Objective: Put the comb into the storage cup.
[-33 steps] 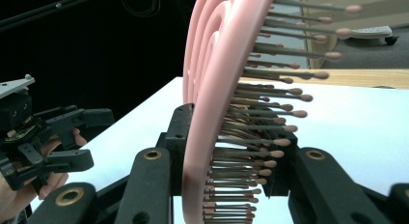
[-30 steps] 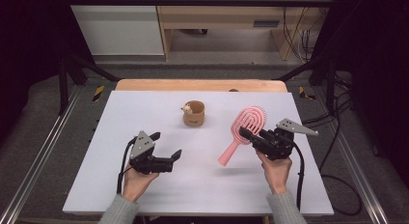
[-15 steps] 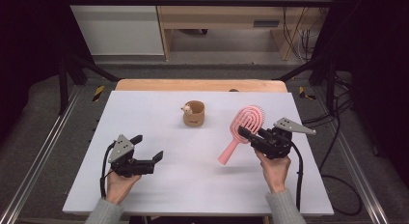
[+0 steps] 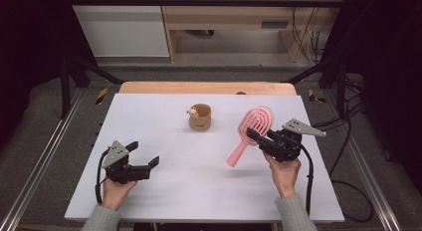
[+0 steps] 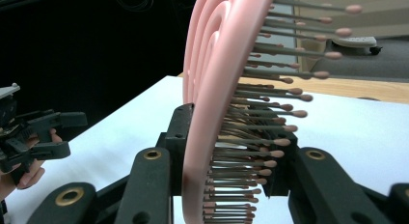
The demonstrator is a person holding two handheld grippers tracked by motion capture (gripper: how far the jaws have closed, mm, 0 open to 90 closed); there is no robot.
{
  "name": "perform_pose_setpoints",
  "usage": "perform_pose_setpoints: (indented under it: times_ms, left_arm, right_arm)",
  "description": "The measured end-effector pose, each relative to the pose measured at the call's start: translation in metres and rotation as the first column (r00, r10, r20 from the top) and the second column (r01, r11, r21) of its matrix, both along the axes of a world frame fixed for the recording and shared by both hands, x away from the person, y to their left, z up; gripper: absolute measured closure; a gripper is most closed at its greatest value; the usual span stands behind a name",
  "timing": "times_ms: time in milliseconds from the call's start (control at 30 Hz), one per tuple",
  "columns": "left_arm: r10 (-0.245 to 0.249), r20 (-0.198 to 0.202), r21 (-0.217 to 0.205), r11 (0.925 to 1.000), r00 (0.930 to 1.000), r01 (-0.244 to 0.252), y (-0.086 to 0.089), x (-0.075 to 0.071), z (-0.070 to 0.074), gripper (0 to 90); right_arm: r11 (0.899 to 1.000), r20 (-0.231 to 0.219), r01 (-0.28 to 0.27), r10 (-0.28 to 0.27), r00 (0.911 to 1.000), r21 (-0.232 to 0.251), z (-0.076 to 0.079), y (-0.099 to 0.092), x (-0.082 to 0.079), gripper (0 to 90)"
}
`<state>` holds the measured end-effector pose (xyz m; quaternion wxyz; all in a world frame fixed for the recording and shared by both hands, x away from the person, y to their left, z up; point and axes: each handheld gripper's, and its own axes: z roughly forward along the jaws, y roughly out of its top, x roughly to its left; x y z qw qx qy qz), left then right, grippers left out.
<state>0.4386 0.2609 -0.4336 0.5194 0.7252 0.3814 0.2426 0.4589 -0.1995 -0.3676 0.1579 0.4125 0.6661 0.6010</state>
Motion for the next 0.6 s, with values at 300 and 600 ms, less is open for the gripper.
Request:
perform_pose_setpoints:
  times_ms: [300,600]
  left_arm:
    - [0.015,0.005,0.019,0.9997,0.9999,-0.015,0.011,-0.002,-0.005,4.1]
    - [0.035,0.003,0.029,0.9990,0.9994,-0.035,0.019,-0.005,-0.008,4.1]
  right_arm:
    - [1.000,0.008,-0.002,0.002,1.0000,-0.023,0.001,0.006,0.004,63.7]
    - [0.999,0.003,-0.007,0.007,1.0000,-0.045,0.002,0.017,0.010,63.8]
